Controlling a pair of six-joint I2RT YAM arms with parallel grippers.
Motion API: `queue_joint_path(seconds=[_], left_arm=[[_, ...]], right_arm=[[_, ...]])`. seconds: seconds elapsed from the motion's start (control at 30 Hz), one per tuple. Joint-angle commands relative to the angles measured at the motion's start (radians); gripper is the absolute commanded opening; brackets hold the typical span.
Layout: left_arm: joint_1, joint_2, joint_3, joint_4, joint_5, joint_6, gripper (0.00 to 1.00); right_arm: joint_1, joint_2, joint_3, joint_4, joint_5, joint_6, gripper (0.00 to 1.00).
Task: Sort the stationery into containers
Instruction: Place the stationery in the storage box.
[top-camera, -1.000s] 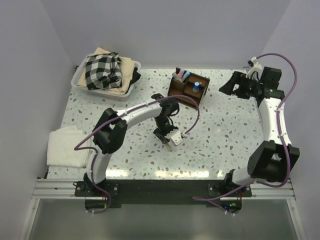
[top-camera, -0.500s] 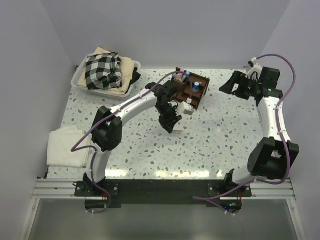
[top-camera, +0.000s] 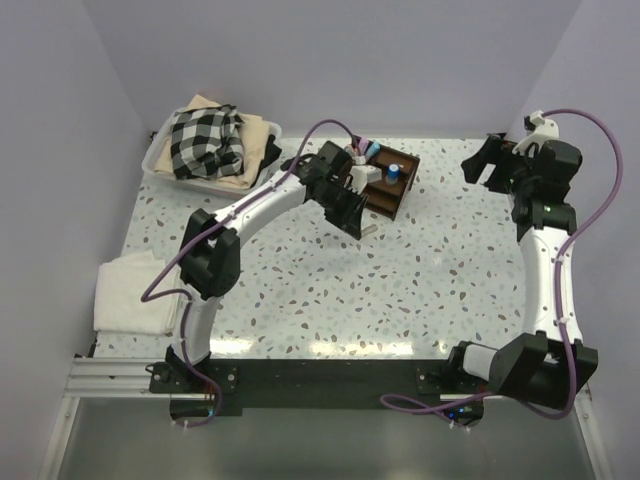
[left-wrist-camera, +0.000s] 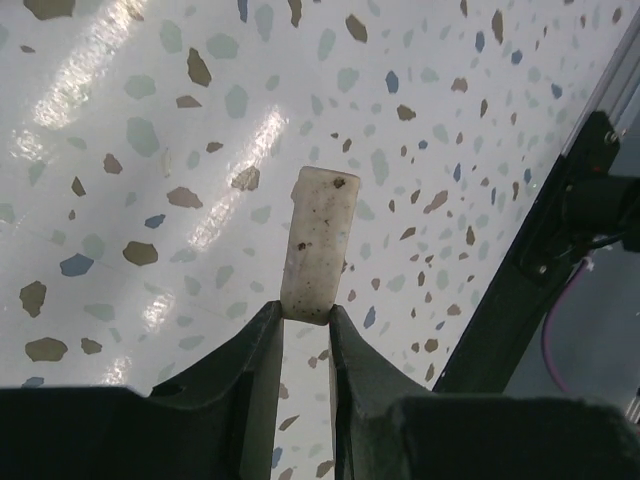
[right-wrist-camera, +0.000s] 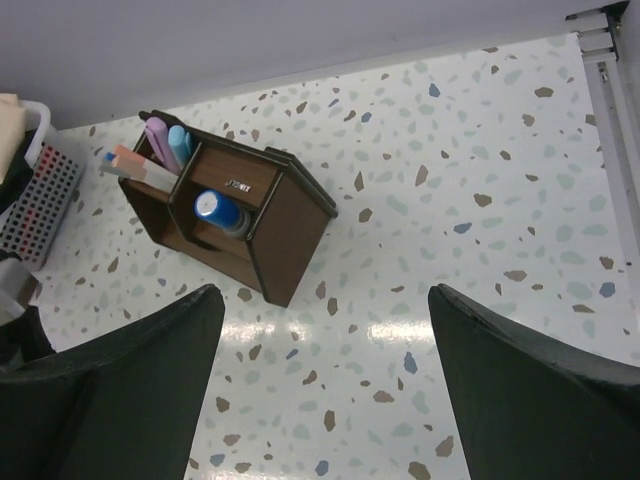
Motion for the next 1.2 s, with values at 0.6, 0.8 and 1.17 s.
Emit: queue_joint_path(seconds=[0.6,0.8,1.17], left_arm=[[-0.068,0.037,0.207,0.07,-0.651,-0.217,0.0],[-0.091,0.101,0.279,0.101,-0.697,-0.195,0.0],[-0.09,0.191,0.309,0.109,-0.708,-0.222,0.0]], right_arm=[[-0.003,-0.02,0.002,0.031,0.058,0.026,0.87],[-0.003,-0.003,0.007,0.037,0.059,0.017,0.87],[-0.003,0.015,-0.015,0.051,0.064,0.029,0.87]])
